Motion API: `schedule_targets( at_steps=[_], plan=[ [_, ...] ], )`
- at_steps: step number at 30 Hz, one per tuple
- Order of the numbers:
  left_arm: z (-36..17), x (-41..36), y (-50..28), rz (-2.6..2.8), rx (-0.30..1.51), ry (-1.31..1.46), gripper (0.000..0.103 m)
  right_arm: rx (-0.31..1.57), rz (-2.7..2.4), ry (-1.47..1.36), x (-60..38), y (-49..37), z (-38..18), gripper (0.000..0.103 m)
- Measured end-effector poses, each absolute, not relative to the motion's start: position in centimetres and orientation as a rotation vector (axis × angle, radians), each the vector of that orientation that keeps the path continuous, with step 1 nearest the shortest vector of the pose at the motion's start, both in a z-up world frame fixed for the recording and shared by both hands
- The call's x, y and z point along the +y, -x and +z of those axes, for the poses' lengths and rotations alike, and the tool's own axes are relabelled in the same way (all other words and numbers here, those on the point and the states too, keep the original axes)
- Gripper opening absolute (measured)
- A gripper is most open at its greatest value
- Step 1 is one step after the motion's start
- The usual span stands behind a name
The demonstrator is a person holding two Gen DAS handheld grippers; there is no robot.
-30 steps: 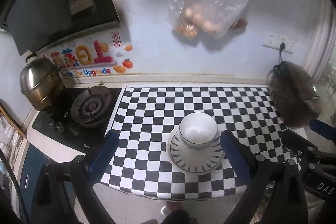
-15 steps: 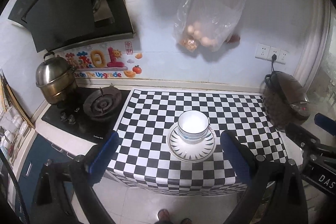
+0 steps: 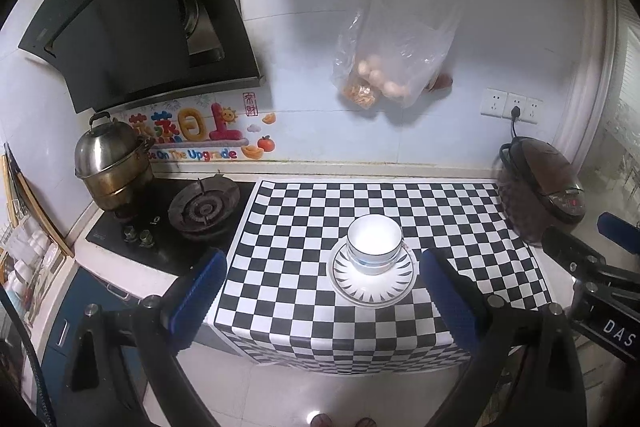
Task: Organize plates and bowls
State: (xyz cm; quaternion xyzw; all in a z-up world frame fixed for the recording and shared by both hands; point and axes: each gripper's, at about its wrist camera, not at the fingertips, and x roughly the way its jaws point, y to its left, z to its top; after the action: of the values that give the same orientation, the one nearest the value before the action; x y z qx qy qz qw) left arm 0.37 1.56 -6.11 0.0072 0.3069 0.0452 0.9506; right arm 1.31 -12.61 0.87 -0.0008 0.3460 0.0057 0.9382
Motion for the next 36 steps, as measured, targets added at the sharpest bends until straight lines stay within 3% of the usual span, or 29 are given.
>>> schedule_targets(
  at_steps=[36],
  plan=[
    [-6.4, 2.7, 1.7, 0.106, 0.63, 0.001, 0.099, 0.705, 0.008, 0.008, -10.9, 0.8, 1.1, 0.089]
  ],
)
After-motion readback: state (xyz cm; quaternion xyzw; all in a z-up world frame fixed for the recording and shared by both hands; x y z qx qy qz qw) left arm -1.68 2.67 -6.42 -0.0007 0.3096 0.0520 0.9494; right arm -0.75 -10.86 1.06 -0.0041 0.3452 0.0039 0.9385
